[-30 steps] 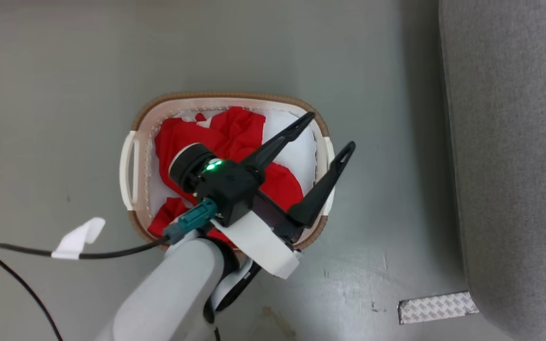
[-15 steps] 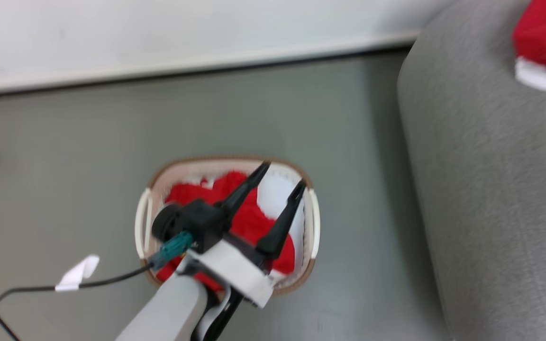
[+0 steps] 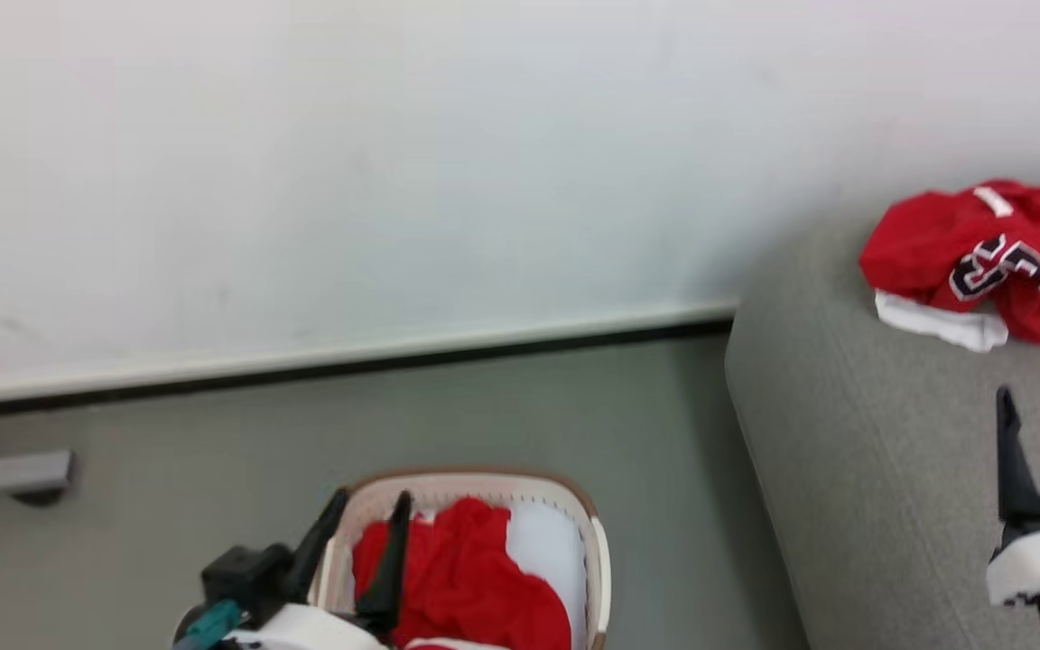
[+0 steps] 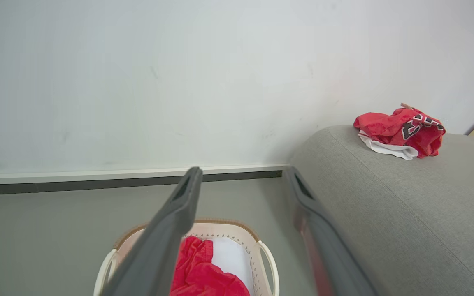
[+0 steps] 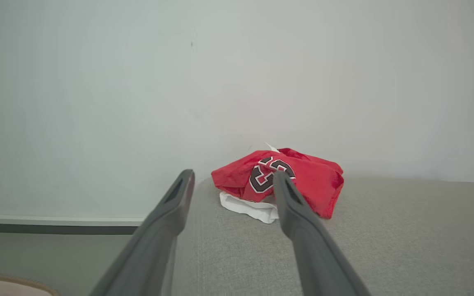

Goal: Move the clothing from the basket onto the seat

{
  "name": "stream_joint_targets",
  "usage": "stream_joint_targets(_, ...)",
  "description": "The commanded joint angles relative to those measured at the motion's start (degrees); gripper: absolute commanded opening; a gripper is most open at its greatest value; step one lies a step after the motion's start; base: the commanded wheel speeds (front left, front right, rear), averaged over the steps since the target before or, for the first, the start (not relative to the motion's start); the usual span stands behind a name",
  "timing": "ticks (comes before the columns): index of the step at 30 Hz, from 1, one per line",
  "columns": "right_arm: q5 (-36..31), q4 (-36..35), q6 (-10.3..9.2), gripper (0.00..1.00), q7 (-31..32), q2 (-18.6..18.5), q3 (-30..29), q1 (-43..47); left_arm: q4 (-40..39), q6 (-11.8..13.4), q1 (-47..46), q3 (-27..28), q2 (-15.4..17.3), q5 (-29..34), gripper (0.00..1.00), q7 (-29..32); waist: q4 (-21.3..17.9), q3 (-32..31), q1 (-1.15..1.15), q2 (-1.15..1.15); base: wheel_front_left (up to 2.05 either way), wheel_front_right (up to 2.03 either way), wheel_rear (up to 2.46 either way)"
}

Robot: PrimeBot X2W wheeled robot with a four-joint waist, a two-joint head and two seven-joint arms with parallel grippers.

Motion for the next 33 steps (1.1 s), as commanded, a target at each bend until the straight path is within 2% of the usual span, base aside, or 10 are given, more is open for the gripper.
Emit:
stream_joint_targets(1, -0.3, -1.8, -0.14, 1.00, 0.0, 0.5, -0.3, 2.1, -0.1, 0.2, 1.3, 1.2, 0.1, 0.0, 1.00, -0.3, 1.6, -4.6, 0.03, 0.00, 0.00, 0.00, 0.00)
stream_joint_targets(6, -1.7, -8.5, -0.14, 1.00, 0.0, 4.4, -2.7, 8.8, -1.2, -0.4, 5.1, 6.1, -0.9, 2.2, 1.00, -0.3, 2.9, -7.3, 0.03, 0.00, 0.00, 0.00, 0.00)
stream_joint_targets(11, -1.5, -10.1, -0.14, 1.00, 0.0, 7.6, -1.4, 13.9, -1.3, -1.3, 8.4, 10.5, -2.1, 5.7, 1.00, -0.3, 2.9, -8.7, 0.03, 0.00, 0.00, 0.00, 0.00)
stream_joint_targets(22, 1.3, -6.9, -0.14, 1.00, 0.0, 9.1, 4.2, 18.7, -2.4, -4.5, 12.5, 17.7, -5.4, 12.7, 1.00, -0.3, 3.6, -9.4, 0.03, 0.00, 0.00, 0.00, 0.00)
stream_joint_targets(33, 3.0, -5.9, -0.14, 1.00, 0.0, 9.1, 7.4, 18.2, -1.2, -7.2, 12.3, 21.2, -7.7, 16.3, 1.00, -0.3, 4.1, -8.5, 0.03, 0.00, 0.00, 0.00, 0.00)
